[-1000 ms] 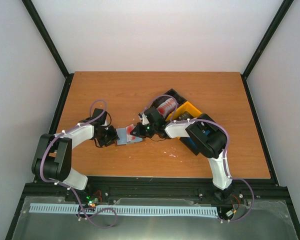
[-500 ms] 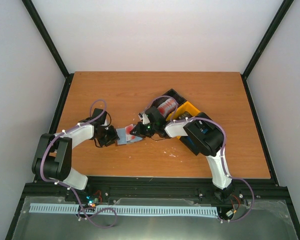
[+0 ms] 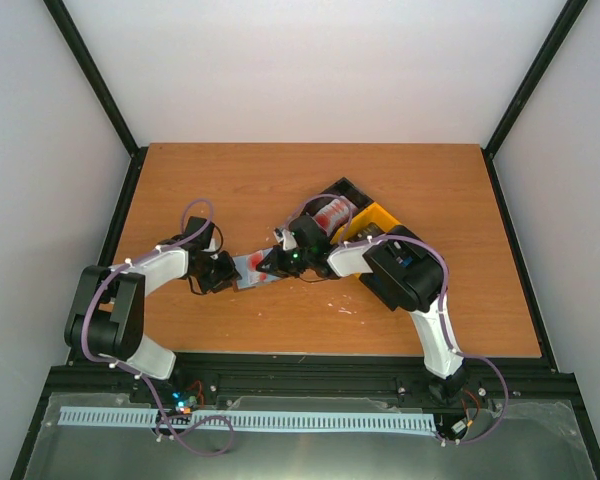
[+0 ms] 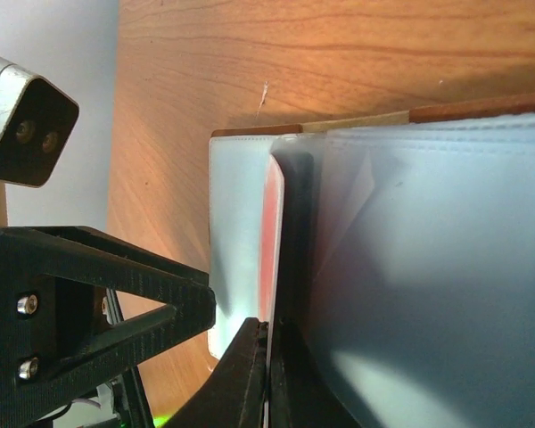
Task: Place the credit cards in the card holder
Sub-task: Insert the credit card into the card holder.
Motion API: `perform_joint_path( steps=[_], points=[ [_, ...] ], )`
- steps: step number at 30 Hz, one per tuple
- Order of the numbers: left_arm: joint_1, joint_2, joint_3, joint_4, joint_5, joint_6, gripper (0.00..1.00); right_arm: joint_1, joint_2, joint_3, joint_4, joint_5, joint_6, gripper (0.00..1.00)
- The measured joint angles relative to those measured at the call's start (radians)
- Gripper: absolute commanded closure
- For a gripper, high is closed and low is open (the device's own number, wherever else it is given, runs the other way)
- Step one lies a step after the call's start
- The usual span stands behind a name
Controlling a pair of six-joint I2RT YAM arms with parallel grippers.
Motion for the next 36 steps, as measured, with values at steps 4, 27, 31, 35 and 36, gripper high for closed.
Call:
perform_joint_path(
  steps=[4,27,31,35,36],
  points=[
    [0.000,0.000,0.000,0.001,0.002,0.000,0.67,0.000,0.006,0.011,-0.011,-0.013,0.000,0.95],
    [0.000,0.002,0.000,0.015,0.008,0.001,0.66,0.022,-0.003,0.187,-0.366,0.058,-0.126,0.44],
    [0.000,0.002,0.000,0.016,0.008,0.001,0.66,0.022,-0.017,0.207,-0.450,0.116,-0.153,0.44],
    [0.000,0.003,0.000,0.016,0.009,0.001,0.66,0.024,-0.018,0.241,-0.521,0.167,-0.177,0.44],
    [0.000,0.003,0.000,0.017,0.010,0.001,0.65,0.026,-0.018,0.251,-0.541,0.183,-0.183,0.44]
  ],
)
